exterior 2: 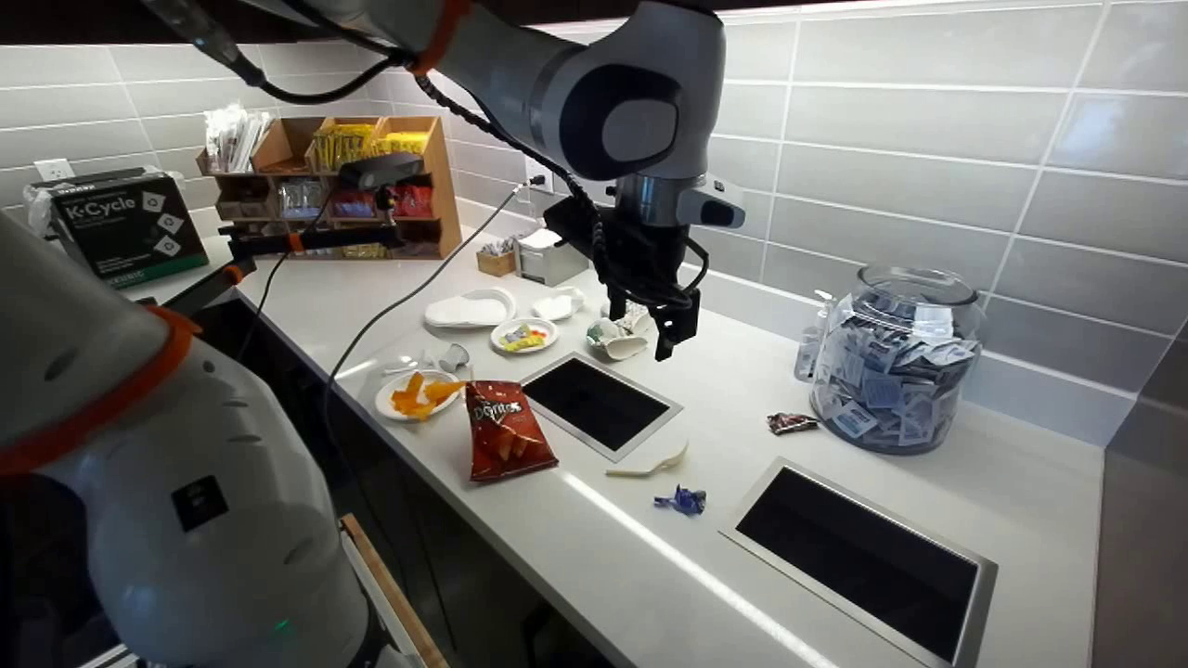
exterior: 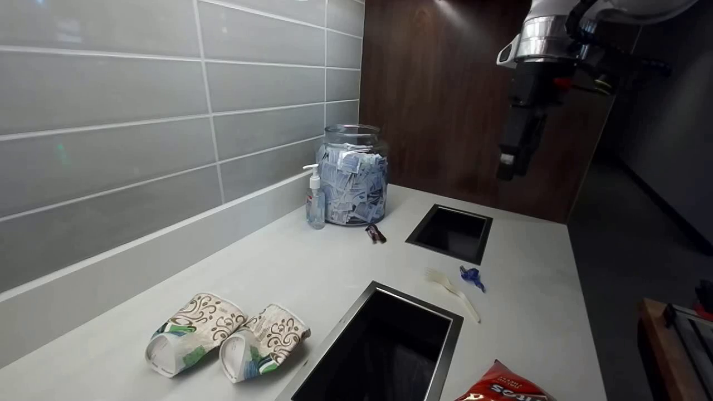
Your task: Empty the packet of doritos into the trash can on the left
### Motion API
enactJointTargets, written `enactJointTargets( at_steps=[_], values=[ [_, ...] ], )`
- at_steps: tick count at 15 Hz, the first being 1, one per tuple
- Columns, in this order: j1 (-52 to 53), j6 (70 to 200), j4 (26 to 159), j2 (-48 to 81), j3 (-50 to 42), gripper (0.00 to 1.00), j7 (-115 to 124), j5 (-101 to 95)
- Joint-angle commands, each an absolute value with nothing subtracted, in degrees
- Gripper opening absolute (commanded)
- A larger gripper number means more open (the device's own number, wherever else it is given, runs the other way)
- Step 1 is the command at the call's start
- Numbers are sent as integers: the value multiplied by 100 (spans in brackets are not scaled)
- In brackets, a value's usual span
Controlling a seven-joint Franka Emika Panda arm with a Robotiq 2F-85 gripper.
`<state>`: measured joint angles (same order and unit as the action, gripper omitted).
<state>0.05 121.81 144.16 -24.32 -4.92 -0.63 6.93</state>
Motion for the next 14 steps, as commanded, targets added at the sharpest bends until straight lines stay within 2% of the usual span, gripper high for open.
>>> enactJointTargets(
  at_steps=[1, 7, 13, 14],
  values=[
    [170, 12240, 14418, -2318, -348, 100, -649, 650],
    [761, 12616, 14600, -2065, 258, 100, -1377, 574],
    [1270, 13436, 15002, -1587, 496, 100, -2558, 511],
    [1165, 13135, 14855, -1742, 458, 100, -2188, 601]
  ],
)
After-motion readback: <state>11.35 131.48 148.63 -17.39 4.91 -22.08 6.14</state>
